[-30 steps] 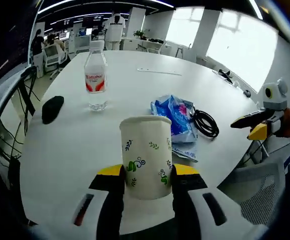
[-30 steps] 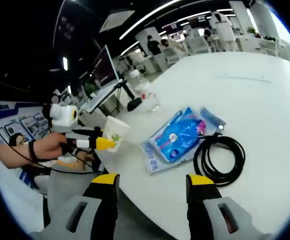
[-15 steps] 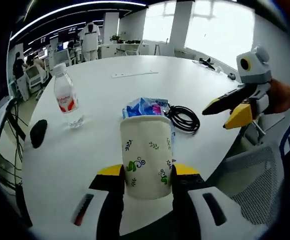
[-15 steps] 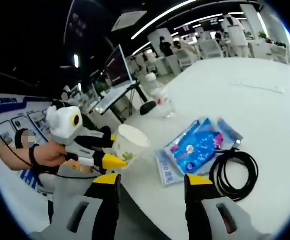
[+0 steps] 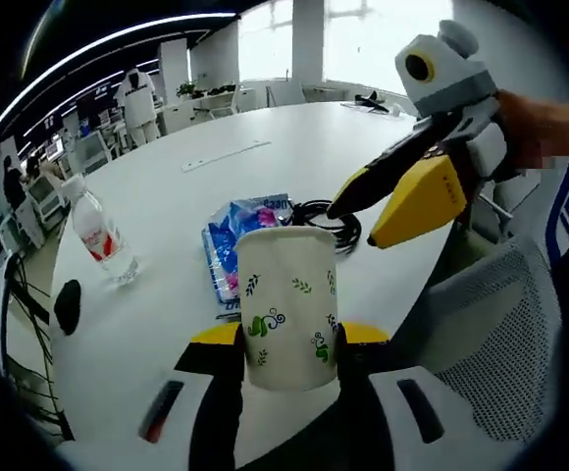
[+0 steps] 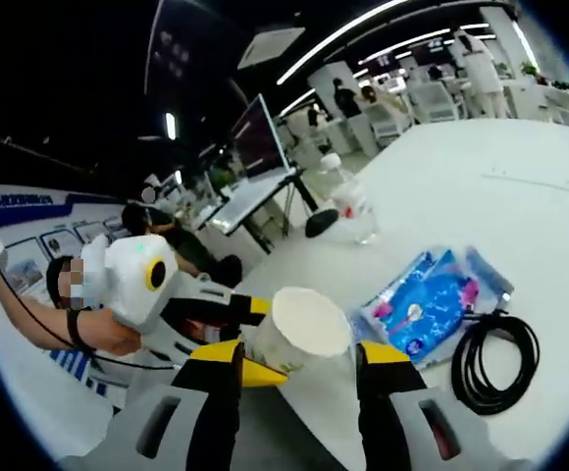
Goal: Arrange the tabletop items into an orderly group along one side of the table until the central work area is clear of visible clutter.
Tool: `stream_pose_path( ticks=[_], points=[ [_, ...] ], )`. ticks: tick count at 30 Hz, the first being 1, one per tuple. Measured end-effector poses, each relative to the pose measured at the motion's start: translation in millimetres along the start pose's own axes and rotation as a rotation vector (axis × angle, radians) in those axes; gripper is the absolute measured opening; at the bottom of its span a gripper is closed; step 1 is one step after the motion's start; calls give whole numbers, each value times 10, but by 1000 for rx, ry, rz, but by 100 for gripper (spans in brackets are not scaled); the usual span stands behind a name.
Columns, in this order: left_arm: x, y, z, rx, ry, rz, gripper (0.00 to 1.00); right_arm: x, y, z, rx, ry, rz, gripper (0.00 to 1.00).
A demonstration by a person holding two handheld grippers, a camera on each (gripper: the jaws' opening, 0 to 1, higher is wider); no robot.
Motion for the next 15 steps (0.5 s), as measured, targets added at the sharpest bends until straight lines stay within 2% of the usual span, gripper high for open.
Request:
stream_pose_path(
  ticks=[3,7,11,15],
  points=[
    [22,-15,74,-5,-43,1,36,-42,-70,-45,10,24,-35,45],
    [65,-21,162,-4,-103,3,36,-46,-122,-140,42,32,-50,44],
    [93,-30,243,4,-199,-3,36,-80,-166,-204,68,44,-75,38],
    [122,-31,320,-5,-225,10,36,-126,-173,-264,94,51,-99,31]
  ],
)
Point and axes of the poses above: the point that each gripper's makers call its tool centre point, and the gripper's own axes: y roughly backward along the fingers, z roughly to its right, x roughly out of its top, the point moved 1 cm from there along y, roughly backward along the fingers, and after that the axes turned 10 degrees about -z, right-handed, at the moved point
